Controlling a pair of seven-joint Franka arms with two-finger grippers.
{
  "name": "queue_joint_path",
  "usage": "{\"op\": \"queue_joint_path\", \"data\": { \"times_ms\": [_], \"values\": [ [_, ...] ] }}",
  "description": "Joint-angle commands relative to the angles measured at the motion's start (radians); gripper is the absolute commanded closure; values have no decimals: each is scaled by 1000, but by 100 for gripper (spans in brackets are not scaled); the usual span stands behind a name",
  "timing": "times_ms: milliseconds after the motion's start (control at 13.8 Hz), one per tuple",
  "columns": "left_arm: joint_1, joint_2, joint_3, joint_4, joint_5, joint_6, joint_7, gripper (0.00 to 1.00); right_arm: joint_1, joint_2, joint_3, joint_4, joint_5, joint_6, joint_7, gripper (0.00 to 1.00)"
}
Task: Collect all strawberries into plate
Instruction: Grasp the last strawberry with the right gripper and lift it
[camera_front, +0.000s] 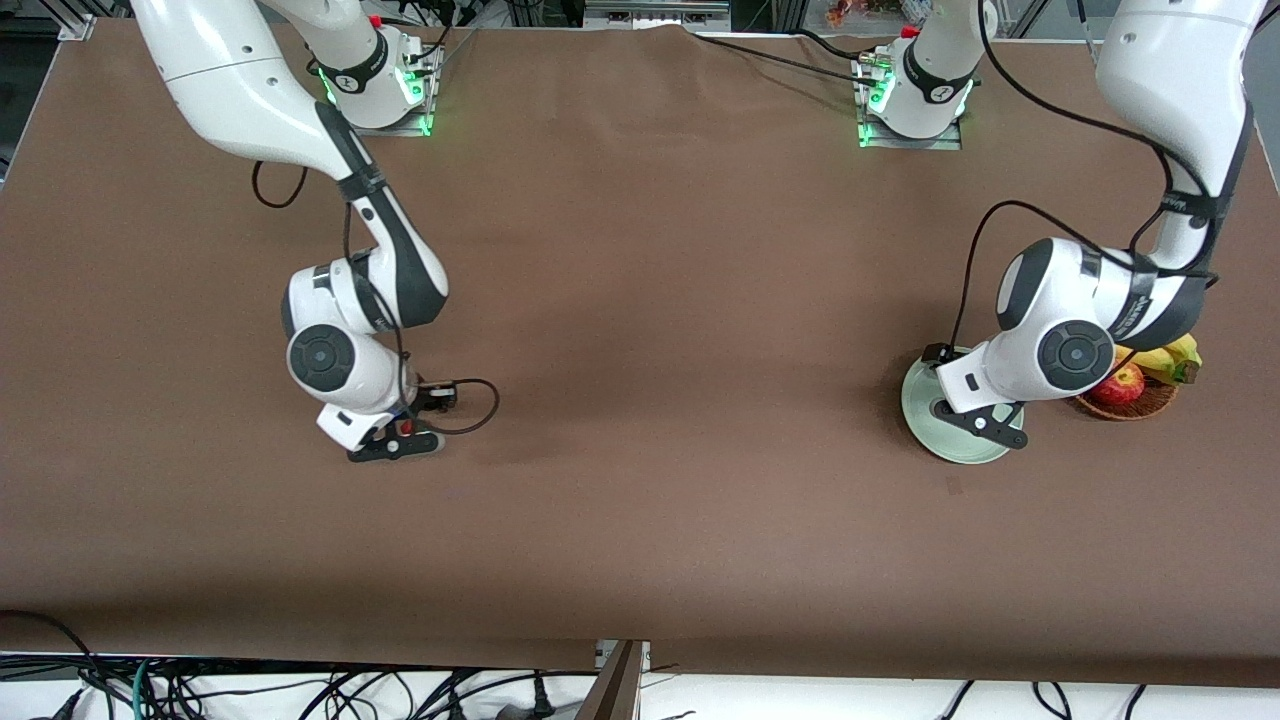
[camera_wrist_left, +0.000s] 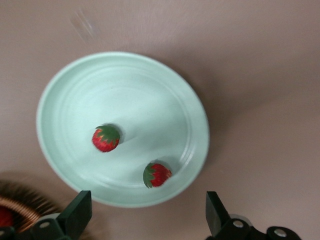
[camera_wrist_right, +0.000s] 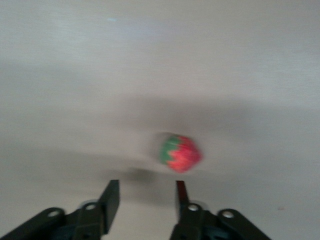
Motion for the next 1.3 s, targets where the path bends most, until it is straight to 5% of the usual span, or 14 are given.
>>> {"op": "queue_joint_path", "data": {
  "times_ms": [0,289,723,867,939,1228],
  "values": [
    [8,-7,-37,104,-43,-112,-2,0,-3,-3,-10,-9,-15,3,-31,0],
    [3,-9,-44,185,-139,-153,-18,0,-1,21,-11,-15,-15,49,-44,0],
    [9,-93,-54,188,-130,-155,-54,0,-1,41,-25,-16,-13,115,-90,3],
    [8,-92,-54,188,-130,-155,-55,0,1,41,-25,-16,-15,107,-94,54],
    [8,-92,-54,187,-130,-155,-55,0,-1,41,-25,-15,-15,107,-97,69],
    [3,-89,-55,176,-130,-155,-57,0,-1,41,-31,-15,-13,109,-167,84]
  ]
}}
